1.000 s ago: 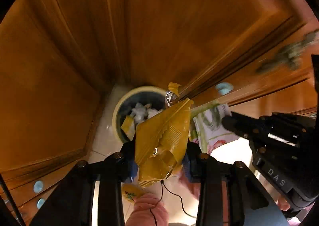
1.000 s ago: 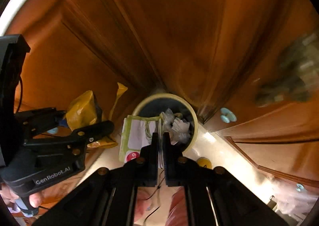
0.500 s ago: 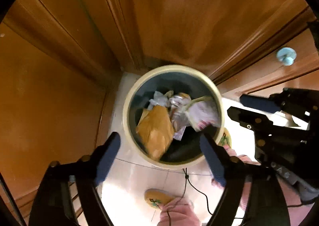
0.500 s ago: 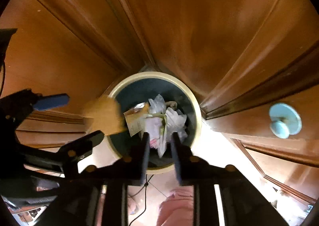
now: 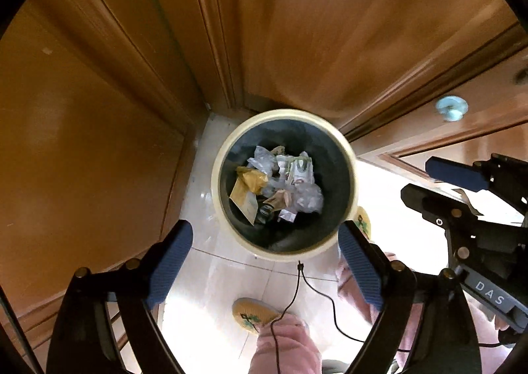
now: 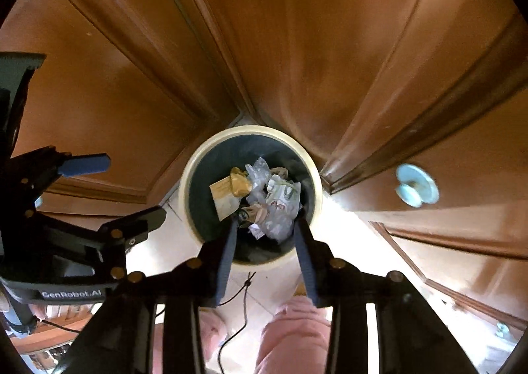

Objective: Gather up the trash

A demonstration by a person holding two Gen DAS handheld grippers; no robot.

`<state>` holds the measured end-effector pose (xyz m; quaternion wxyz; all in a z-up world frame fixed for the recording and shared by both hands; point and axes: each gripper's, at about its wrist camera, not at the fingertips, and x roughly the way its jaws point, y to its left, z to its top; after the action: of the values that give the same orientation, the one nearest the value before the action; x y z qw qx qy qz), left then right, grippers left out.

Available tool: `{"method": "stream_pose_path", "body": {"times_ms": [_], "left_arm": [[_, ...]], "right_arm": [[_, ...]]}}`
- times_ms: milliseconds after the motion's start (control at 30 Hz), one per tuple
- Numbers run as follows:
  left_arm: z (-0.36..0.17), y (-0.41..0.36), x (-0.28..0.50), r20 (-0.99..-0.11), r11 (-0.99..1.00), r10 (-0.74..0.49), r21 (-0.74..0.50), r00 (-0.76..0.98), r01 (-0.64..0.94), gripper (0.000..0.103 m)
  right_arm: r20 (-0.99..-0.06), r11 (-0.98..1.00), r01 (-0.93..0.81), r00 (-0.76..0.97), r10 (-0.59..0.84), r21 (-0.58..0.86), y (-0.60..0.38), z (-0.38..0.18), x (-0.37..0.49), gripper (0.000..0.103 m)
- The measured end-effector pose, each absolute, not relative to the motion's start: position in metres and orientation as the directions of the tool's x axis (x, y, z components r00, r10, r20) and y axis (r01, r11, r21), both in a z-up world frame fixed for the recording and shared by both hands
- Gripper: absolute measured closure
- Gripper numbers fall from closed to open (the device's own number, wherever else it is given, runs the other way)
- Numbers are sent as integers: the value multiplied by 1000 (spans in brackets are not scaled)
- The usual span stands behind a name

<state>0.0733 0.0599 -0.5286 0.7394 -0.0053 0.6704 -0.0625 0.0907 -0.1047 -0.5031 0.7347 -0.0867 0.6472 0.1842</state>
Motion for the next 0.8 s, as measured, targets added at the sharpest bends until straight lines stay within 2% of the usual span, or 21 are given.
{"method": "stream_pose_path", "body": {"times_ms": [167,300,400,567,800], "left_arm": [[-470,65,66,-987,991,-111,-101,114,92,13],[-422,64,60,-988,989,-102,-88,114,123,4],[-393,61,58,-992,988,-81,-67,100,136,4],[-332,65,62,-985,986,-130,-117,112,119,4],[-219,63,64,-955,983,-146,-111,257,146,4]], "right_arm": [[-983,915,-392,109,150,96,-102,-446,78,66],[-981,915,-393,126,148,88,-101,-401,70,66],[-978,920,-384,146,148,82,-101,-368,66,65],[-969,927,-368,195,152,71,-106,-305,62,65],[-933,942,-328,312,182,74,-118,-206,58,65]]}}
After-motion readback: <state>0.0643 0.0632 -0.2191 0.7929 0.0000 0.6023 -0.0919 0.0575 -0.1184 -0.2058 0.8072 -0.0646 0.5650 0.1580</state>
